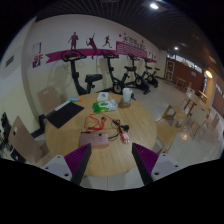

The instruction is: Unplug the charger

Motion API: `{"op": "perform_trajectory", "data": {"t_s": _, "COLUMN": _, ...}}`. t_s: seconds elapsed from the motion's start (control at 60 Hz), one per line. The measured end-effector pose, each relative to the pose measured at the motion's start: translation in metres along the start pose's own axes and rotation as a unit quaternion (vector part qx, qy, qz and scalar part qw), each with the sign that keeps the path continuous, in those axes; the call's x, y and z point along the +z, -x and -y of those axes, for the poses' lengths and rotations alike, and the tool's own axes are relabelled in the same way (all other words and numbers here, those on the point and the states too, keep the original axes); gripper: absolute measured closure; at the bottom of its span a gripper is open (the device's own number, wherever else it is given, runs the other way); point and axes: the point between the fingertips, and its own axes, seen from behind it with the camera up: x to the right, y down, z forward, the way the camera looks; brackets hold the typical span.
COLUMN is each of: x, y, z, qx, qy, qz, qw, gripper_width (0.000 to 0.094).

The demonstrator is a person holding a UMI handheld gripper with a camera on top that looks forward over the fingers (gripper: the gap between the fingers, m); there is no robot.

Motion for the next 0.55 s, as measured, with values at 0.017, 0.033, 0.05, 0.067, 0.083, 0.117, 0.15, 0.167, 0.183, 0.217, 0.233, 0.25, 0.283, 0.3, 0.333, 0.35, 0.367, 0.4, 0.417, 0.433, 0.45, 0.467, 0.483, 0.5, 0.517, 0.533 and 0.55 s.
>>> {"op": "perform_trajectory", "data": {"t_s": 0.017, "x": -0.01, "y": 0.004, "z": -0.001, "qx": -0.001, "qy": -0.001, "qz": -0.001, "qw": 1.0, "gripper_width": 0.0078}}
{"op": "perform_trajectory", "data": {"t_s": 0.033, "x": -0.012, "y": 0.007, "z": -0.004, "qx": -0.002, "qy": -0.003, "qz": -0.002, "qw": 1.0, "gripper_width": 0.0078}}
{"op": "perform_trajectory", "data": {"t_s": 0.05, "x": -0.023, "y": 0.01, "z": -0.005, "qx": -0.002, "qy": -0.004, "qz": -0.005, "qw": 1.0, "gripper_width": 0.0079}}
{"op": "perform_trajectory", "data": {"t_s": 0.067, "x": -0.031, "y": 0.012, "z": -0.006, "qx": -0.002, "qy": -0.005, "qz": -0.007, "qw": 1.0, "gripper_width": 0.0079}}
{"op": "perform_trajectory", "data": {"t_s": 0.083, "x": -0.039, "y": 0.015, "z": -0.008, "qx": -0.003, "qy": -0.007, "qz": -0.009, "qw": 1.0, "gripper_width": 0.0078}}
{"op": "perform_trajectory", "data": {"t_s": 0.117, "x": -0.053, "y": 0.021, "z": -0.012, "qx": -0.005, "qy": -0.008, "qz": -0.011, "qw": 1.0, "gripper_width": 0.0082}}
{"op": "perform_trajectory", "data": {"t_s": 0.15, "x": -0.063, "y": 0.026, "z": -0.017, "qx": -0.009, "qy": -0.008, "qz": -0.012, "qw": 1.0, "gripper_width": 0.0083}}
{"op": "perform_trajectory", "data": {"t_s": 0.167, "x": -0.068, "y": 0.029, "z": -0.019, "qx": -0.01, "qy": -0.008, "qz": -0.013, "qw": 1.0, "gripper_width": 0.0077}}
{"op": "perform_trajectory", "data": {"t_s": 0.183, "x": -0.073, "y": 0.032, "z": -0.021, "qx": -0.011, "qy": -0.008, "qz": -0.014, "qw": 1.0, "gripper_width": 0.0076}}
{"op": "perform_trajectory", "data": {"t_s": 0.217, "x": -0.081, "y": 0.036, "z": -0.026, "qx": -0.013, "qy": -0.009, "qz": -0.015, "qw": 1.0, "gripper_width": 0.0081}}
{"op": "perform_trajectory", "data": {"t_s": 0.233, "x": -0.085, "y": 0.038, "z": -0.027, "qx": -0.013, "qy": -0.01, "qz": -0.017, "qw": 1.0, "gripper_width": 0.0084}}
{"op": "perform_trajectory", "data": {"t_s": 0.25, "x": -0.091, "y": 0.039, "z": -0.031, "qx": -0.014, "qy": -0.011, "qz": -0.019, "qw": 1.0, "gripper_width": 0.0083}}
{"op": "perform_trajectory", "data": {"t_s": 0.283, "x": -0.098, "y": 0.042, "z": -0.036, "qx": -0.013, "qy": -0.011, "qz": -0.024, "qw": 1.0, "gripper_width": 0.008}}
{"op": "perform_trajectory", "data": {"t_s": 0.3, "x": -0.1, "y": 0.043, "z": -0.039, "qx": -0.013, "qy": -0.011, "qz": -0.026, "qw": 1.0, "gripper_width": 0.0079}}
{"op": "perform_trajectory", "data": {"t_s": 0.333, "x": -0.106, "y": 0.045, "z": -0.044, "qx": -0.01, "qy": -0.008, "qz": -0.027, "qw": 1.0, "gripper_width": 0.0078}}
{"op": "perform_trajectory", "data": {"t_s": 0.35, "x": -0.109, "y": 0.048, "z": -0.047, "qx": -0.007, "qy": -0.007, "qz": -0.027, "qw": 1.0, "gripper_width": 0.008}}
{"op": "perform_trajectory", "data": {"t_s": 0.367, "x": -0.111, "y": 0.05, "z": -0.05, "qx": -0.005, "qy": -0.006, "qz": -0.027, "qw": 1.0, "gripper_width": 0.0083}}
{"op": "perform_trajectory", "data": {"t_s": 0.4, "x": -0.114, "y": 0.053, "z": -0.056, "qx": -0.005, "qy": -0.003, "qz": -0.028, "qw": 1.0, "gripper_width": 0.0083}}
{"op": "perform_trajectory", "data": {"t_s": 0.417, "x": -0.116, "y": 0.054, "z": -0.059, "qx": -0.005, "qy": -0.002, "qz": -0.028, "qw": 1.0, "gripper_width": 0.0081}}
{"op": "perform_trajectory", "data": {"t_s": 0.433, "x": -0.118, "y": 0.055, "z": -0.061, "qx": -0.005, "qy": -0.001, "qz": -0.028, "qw": 1.0, "gripper_width": 0.0081}}
{"op": "perform_trajectory", "data": {"t_s": 0.45, "x": -0.121, "y": 0.055, "z": -0.064, "qx": -0.005, "qy": 0.001, "qz": -0.027, "qw": 1.0, "gripper_width": 0.0082}}
{"op": "perform_trajectory", "data": {"t_s": 0.467, "x": -0.123, "y": 0.056, "z": -0.066, "qx": -0.005, "qy": 0.002, "qz": -0.027, "qw": 1.0, "gripper_width": 0.0082}}
{"op": "perform_trajectory", "data": {"t_s": 0.483, "x": -0.123, "y": 0.057, "z": -0.068, "qx": -0.005, "qy": 0.003, "qz": -0.027, "qw": 1.0, "gripper_width": 0.0079}}
{"op": "perform_trajectory", "data": {"t_s": 0.5, "x": -0.124, "y": 0.057, "z": -0.07, "qx": -0.005, "qy": 0.004, "qz": -0.027, "qw": 1.0, "gripper_width": 0.0082}}
{"op": "perform_trajectory", "data": {"t_s": 0.517, "x": -0.125, "y": 0.057, "z": -0.071, "qx": -0.005, "qy": 0.004, "qz": -0.027, "qw": 1.0, "gripper_width": 0.0083}}
{"op": "perform_trajectory", "data": {"t_s": 0.533, "x": -0.125, "y": 0.058, "z": -0.072, "qx": -0.005, "qy": 0.003, "qz": -0.027, "qw": 1.0, "gripper_width": 0.0078}}
{"op": "perform_trajectory", "data": {"t_s": 0.55, "x": -0.125, "y": 0.058, "z": -0.073, "qx": -0.004, "qy": 0.003, "qz": -0.027, "qw": 1.0, "gripper_width": 0.0083}}
